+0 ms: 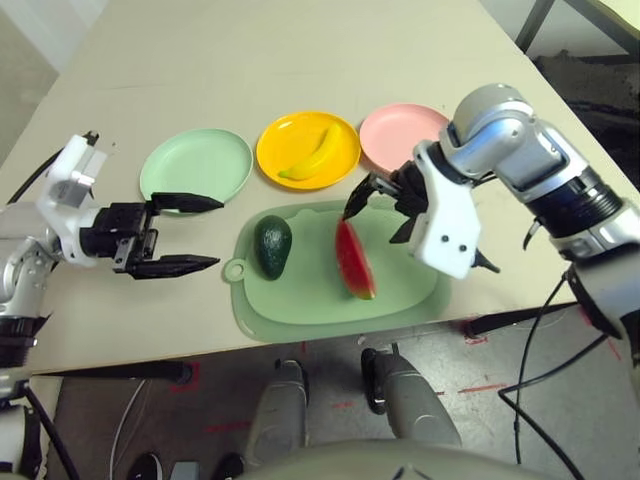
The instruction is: Place the fruits into color-matched plates.
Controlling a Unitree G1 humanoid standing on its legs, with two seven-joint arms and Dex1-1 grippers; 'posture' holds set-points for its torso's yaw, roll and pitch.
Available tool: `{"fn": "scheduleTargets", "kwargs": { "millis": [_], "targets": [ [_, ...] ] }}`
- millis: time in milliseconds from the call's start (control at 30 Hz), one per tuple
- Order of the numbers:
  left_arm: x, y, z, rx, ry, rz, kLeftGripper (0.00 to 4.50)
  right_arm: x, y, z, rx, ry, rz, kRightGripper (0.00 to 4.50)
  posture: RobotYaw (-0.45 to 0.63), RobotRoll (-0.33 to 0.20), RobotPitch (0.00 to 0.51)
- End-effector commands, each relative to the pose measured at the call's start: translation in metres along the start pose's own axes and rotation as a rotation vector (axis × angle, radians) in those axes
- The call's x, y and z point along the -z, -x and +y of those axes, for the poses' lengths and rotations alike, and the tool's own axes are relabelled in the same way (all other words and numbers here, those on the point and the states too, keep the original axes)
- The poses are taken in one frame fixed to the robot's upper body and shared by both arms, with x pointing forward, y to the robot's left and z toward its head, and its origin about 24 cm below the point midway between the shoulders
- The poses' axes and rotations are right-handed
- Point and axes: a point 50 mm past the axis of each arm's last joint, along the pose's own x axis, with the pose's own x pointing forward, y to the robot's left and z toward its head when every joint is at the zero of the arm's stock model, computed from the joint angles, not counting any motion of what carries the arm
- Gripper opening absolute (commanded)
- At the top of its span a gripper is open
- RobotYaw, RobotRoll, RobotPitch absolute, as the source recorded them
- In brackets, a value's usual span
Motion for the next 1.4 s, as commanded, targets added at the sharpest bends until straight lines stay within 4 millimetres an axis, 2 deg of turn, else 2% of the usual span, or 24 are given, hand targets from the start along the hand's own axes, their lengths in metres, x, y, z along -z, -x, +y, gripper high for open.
{"fn": "scheduleTargets", "kwargs": {
  "millis": [33,467,767,1033,1133,1300,1400],
  "targets": [
    [-0.001,-0.004,-0.005,0.048,-0.013,0.014,4.5,-0.003,-0.013,0.001,-0.039,0.021,-0.023,4.47,-0.05,0.0,0.218],
    [-0.002,-0.009,-0.006,0.078,-0.039,0.014,4.5,0.002,-0.032,-0.007,-0.047,0.025,-0.033,4.47,-0.04,0.0,0.221],
    [-0.003,-0.007,-0.007,0.067,-0.048,0.009,4.5,0.001,-0.047,0.006,-0.103,0.005,-0.058,4.47,-0.02,0.0,0.223],
    [-0.002,-0.01,-0.008,0.074,-0.045,0.004,4.5,0.004,-0.054,0.008,-0.107,-0.027,-0.05,4.47,-0.02,0.0,0.227],
    [-0.002,-0.011,-0.008,0.081,-0.046,0.002,4.5,0.006,-0.055,0.008,-0.108,-0.045,-0.043,4.0,-0.02,0.0,0.227],
    [-0.002,-0.013,-0.009,0.1,-0.046,0.014,4.5,0.007,-0.056,0.009,-0.096,-0.07,-0.04,2.14,-0.02,0.0,0.228],
    [-0.002,-0.013,-0.009,0.102,-0.047,0.015,4.5,0.006,-0.056,0.009,-0.092,-0.081,-0.041,1.7,-0.03,0.0,0.229]
  ]
}}
